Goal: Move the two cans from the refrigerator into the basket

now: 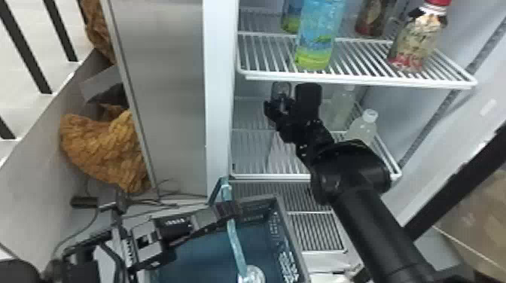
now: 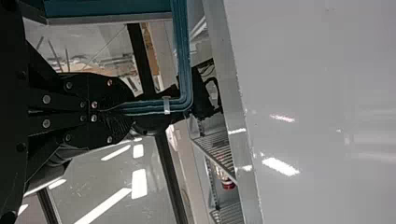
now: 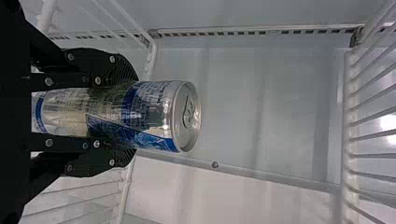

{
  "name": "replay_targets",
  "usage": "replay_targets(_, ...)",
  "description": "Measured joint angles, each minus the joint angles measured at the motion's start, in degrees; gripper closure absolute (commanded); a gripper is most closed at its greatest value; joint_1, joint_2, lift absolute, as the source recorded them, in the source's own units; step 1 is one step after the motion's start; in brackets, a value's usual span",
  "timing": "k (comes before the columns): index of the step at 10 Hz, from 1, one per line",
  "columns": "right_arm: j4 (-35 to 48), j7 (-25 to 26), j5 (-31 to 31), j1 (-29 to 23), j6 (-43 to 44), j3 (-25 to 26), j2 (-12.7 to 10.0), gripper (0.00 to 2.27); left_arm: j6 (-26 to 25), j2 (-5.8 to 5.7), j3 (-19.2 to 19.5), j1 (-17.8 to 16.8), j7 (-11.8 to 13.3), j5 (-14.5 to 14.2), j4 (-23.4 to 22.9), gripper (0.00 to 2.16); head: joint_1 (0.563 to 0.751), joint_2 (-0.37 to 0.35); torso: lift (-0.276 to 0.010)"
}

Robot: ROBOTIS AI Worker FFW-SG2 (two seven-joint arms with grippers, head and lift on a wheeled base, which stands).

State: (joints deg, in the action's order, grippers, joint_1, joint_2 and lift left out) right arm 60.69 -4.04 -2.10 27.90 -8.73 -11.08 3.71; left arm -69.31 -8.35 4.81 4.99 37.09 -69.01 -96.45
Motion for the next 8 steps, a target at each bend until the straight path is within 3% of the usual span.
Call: replay_targets(8, 24.6, -0.1, -2.8, -14.9, -7.7, 0.3, 2.7, 1.28, 0.1, 0.08, 0.1, 0.3, 0.0, 0.0, 0.0, 1.21, 0.695, -0.131, -0.219)
